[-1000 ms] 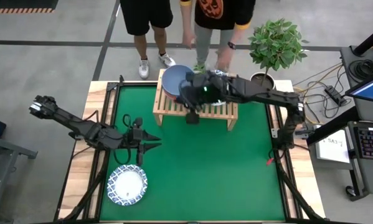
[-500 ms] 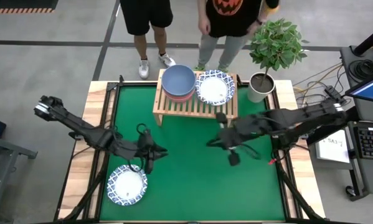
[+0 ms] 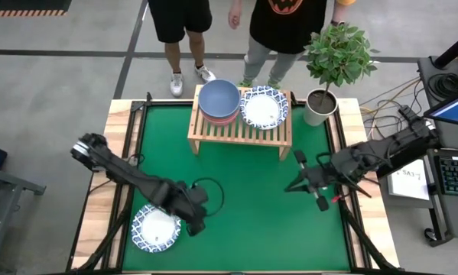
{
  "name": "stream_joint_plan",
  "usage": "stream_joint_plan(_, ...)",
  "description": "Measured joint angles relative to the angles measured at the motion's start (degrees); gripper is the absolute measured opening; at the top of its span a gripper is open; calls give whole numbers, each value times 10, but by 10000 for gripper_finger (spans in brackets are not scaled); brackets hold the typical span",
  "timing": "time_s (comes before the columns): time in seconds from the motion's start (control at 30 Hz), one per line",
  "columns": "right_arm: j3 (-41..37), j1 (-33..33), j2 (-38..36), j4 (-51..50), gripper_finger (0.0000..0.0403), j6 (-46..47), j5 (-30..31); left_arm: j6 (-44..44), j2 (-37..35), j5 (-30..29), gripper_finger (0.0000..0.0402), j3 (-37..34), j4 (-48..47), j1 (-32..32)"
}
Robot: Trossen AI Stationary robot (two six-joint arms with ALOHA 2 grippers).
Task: Place and stack bowls onto a shelf
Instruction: Stack the white bowl on top of the white bowls on the shelf
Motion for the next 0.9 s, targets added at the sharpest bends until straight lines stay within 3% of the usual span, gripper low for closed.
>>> stream_joint_plan(0.17,-33,48,-41,0,9,6,12,-110,64,94,66,23,-21,-24)
stream_joint_plan(0.37,-41,87,-47,-5,9,-15,48,-257,88,181,72,18,-28,-62)
stream_joint_plan(0.67,-44,100,-36,-4,9,-38,50,-414,93,157,144,-14,-25,-114)
stream_joint_plan(0.9,-44,100,-38,-2,9,-38,50,-454,118,114,152,-35,1,-125)
